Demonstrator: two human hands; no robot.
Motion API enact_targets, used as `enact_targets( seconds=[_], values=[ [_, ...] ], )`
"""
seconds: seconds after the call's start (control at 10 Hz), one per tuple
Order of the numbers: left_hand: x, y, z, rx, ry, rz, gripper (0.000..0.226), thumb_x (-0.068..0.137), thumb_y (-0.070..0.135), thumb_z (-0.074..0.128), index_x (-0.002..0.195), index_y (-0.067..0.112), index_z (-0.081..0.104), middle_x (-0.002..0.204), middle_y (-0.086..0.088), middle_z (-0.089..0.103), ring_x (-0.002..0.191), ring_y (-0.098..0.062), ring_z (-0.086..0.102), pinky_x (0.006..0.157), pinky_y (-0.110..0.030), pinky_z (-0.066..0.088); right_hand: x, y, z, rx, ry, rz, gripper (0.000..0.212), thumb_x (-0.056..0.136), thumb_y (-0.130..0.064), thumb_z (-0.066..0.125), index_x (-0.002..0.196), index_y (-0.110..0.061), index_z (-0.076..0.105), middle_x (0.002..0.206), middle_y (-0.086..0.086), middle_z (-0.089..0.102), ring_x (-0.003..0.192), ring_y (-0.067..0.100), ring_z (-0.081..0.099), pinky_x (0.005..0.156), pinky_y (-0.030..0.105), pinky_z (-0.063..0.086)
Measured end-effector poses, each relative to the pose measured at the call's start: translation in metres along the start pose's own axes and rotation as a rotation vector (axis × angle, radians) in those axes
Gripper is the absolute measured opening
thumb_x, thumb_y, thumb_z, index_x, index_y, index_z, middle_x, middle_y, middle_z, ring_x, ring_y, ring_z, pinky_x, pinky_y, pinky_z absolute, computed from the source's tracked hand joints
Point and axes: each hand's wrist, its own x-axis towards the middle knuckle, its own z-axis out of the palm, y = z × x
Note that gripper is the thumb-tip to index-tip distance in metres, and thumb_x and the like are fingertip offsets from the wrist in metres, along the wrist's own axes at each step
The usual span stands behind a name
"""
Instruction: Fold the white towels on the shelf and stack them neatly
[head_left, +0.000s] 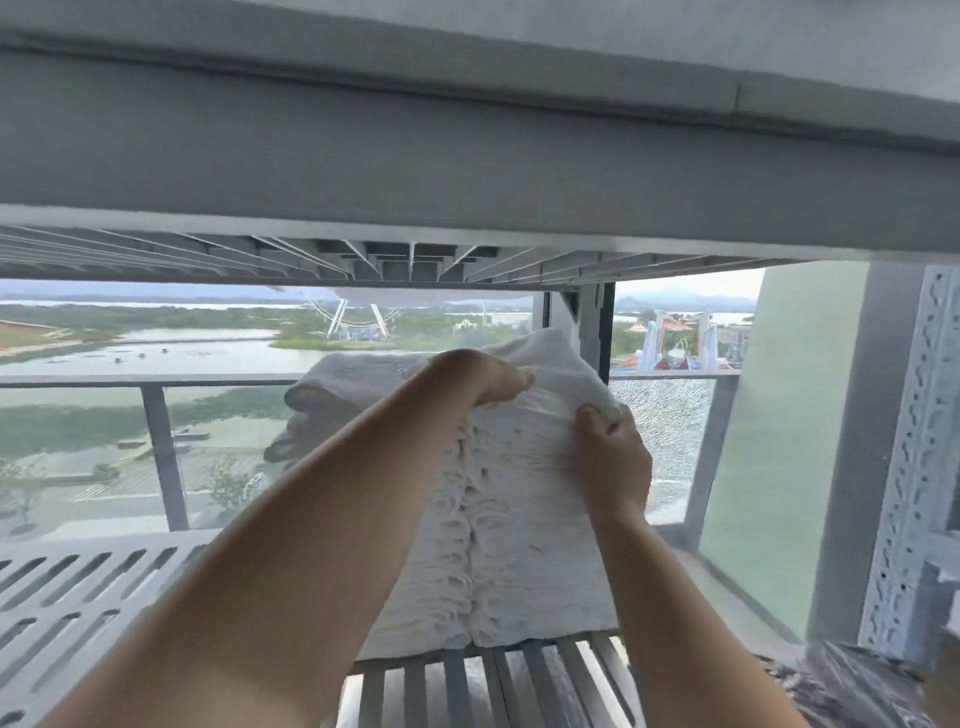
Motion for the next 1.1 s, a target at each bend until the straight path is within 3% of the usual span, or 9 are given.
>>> enact_targets(
  seconds=[0.1,0.3,0.4,0.6,0.7,0.8,0.9,1.0,1.1],
  values=[
    [0.012,-0.005,0.015,0.015,0.054,-0.02,0.108,0.074,0.087,0.039,0.159,0.023,0.02,0.16,-0.018,0.027,0.141,-0.043,0.035,0.115,-0.056,0.028,-0.007,0.005,0.008,-0.064,0.077,0.039,0.033,0.08,-0.048,0.037,0.098,-0.028,0.056,0.075,-0.002,0.057,0.078,0.029,0.054,0.07,0.037,0.039],
    [0.005,-0.009,0.019,-0.038,-0.05,0.042,0.099,0.085,0.078,0.039,0.161,0.023,0.007,0.166,-0.015,0.007,0.153,-0.036,0.007,0.123,-0.055,0.006,-0.009,0.012,0.0,-0.046,-0.011,0.029,0.035,0.091,-0.048,0.04,0.109,-0.021,0.055,0.078,-0.001,0.056,0.081,0.029,0.052,0.069,0.036,0.034],
    [-0.003,-0.008,0.021,-0.071,0.015,0.146,0.075,0.095,0.067,0.038,0.158,0.029,0.024,0.166,-0.008,0.017,0.152,-0.032,0.013,0.123,-0.054,0.006,-0.013,0.013,-0.005,-0.011,-0.034,0.009,0.037,0.093,-0.05,0.039,0.112,-0.021,0.05,0.095,0.008,0.062,0.088,0.03,0.056,0.071,0.037,0.037],
    [-0.031,-0.017,0.026,0.13,0.361,0.316,0.06,0.103,0.056,0.031,0.147,0.019,0.048,0.149,-0.011,0.049,0.132,-0.033,0.048,0.108,-0.043,0.04,-0.039,0.023,-0.017,0.013,-0.053,-0.033,0.05,0.097,-0.051,0.047,0.136,-0.021,0.043,0.126,0.011,0.059,0.113,0.03,0.054,0.085,0.038,0.039],
    [-0.043,-0.027,0.037,0.137,0.479,0.358,0.054,0.103,0.052,0.029,0.138,0.021,0.056,0.136,-0.011,0.06,0.119,-0.032,0.057,0.101,-0.043,0.045,-0.065,0.03,-0.027,-0.114,0.103,-0.118,0.051,0.09,-0.026,0.058,0.138,-0.014,0.046,0.134,0.012,0.052,0.127,0.028,0.041,0.109,0.036,0.028],
    [-0.056,-0.048,0.062,0.147,0.669,0.456,0.051,0.101,0.05,0.028,0.133,0.023,0.058,0.132,-0.006,0.063,0.117,-0.029,0.057,0.104,-0.043,0.037,-0.092,0.03,-0.035,-0.264,0.208,-0.44,0.041,0.082,-0.013,0.061,0.123,-0.015,0.056,0.121,0.006,0.055,0.117,0.024,0.047,0.104,0.034,0.034],
    [-0.069,-0.076,0.084,0.276,0.755,0.539,0.056,0.098,0.053,0.033,0.145,0.025,0.045,0.148,-0.001,0.052,0.137,-0.025,0.044,0.118,-0.049,0.025,-0.104,0.017,-0.029,-0.331,-0.016,-0.616,0.016,0.087,-0.019,0.058,0.101,-0.018,0.066,0.103,0.003,0.062,0.102,0.025,0.054,0.084,0.036,0.045],
    [-0.092,-0.107,0.1,0.388,0.818,0.571,0.062,0.095,0.048,0.043,0.151,0.023,0.034,0.156,0.001,0.042,0.145,-0.023,0.035,0.118,-0.049,0.027,-0.122,0.004,-0.014,-0.462,-0.368,-0.503,0.027,0.093,-0.028,0.051,0.113,-0.017,0.065,0.116,0.008,0.058,0.114,0.029,0.049,0.087,0.039,0.048],
    [-0.119,-0.135,0.113,0.484,0.797,0.548,0.052,0.091,0.042,0.051,0.139,0.021,0.05,0.148,-0.005,0.051,0.137,-0.027,0.046,0.111,-0.047,0.036,-0.131,-0.005,-0.009,-0.548,-0.422,-0.484,0.033,0.092,-0.031,0.052,0.121,-0.017,0.06,0.124,0.009,0.055,0.12,0.03,0.045,0.093,0.042,0.047]
  ],
)
